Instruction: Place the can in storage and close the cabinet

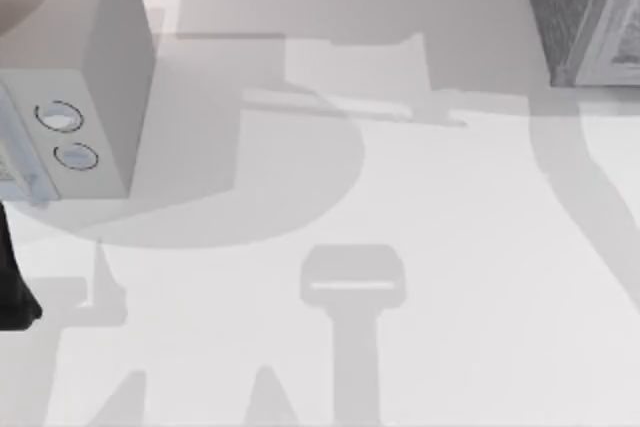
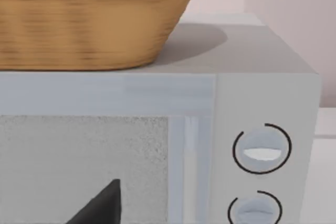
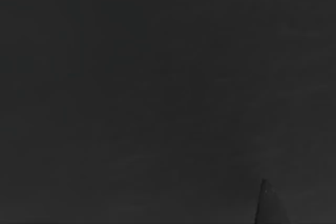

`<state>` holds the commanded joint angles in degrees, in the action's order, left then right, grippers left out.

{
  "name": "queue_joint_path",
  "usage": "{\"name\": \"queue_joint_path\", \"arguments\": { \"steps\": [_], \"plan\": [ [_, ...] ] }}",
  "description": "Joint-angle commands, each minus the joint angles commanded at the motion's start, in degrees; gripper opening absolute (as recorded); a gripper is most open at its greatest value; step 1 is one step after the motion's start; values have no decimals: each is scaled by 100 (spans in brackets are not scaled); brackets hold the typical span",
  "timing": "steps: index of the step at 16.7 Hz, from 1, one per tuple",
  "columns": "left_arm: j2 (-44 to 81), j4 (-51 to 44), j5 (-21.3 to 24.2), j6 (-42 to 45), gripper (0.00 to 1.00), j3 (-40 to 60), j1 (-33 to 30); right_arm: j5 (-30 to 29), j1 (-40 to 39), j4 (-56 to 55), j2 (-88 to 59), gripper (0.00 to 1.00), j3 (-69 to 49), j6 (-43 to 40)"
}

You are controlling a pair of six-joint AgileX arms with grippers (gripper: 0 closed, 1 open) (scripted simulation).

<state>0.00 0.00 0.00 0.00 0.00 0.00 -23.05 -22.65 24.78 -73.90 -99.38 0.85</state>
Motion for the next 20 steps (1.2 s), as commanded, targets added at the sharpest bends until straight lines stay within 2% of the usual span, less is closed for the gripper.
{"name": "queue_joint_path", "arguments": {
  "steps": [3, 7, 20],
  "plan": [
    [0, 0, 0, 0, 100, 0, 0, -274, -266, 51, -10, 100, 87, 32],
    [0, 0, 0, 0, 100, 0, 0, -373, -139, 86, 120, 100, 26, -36],
    [0, 0, 0, 0, 100, 0, 0, 72, 318, -167, -695, 100, -549, -26]
  ]
}}
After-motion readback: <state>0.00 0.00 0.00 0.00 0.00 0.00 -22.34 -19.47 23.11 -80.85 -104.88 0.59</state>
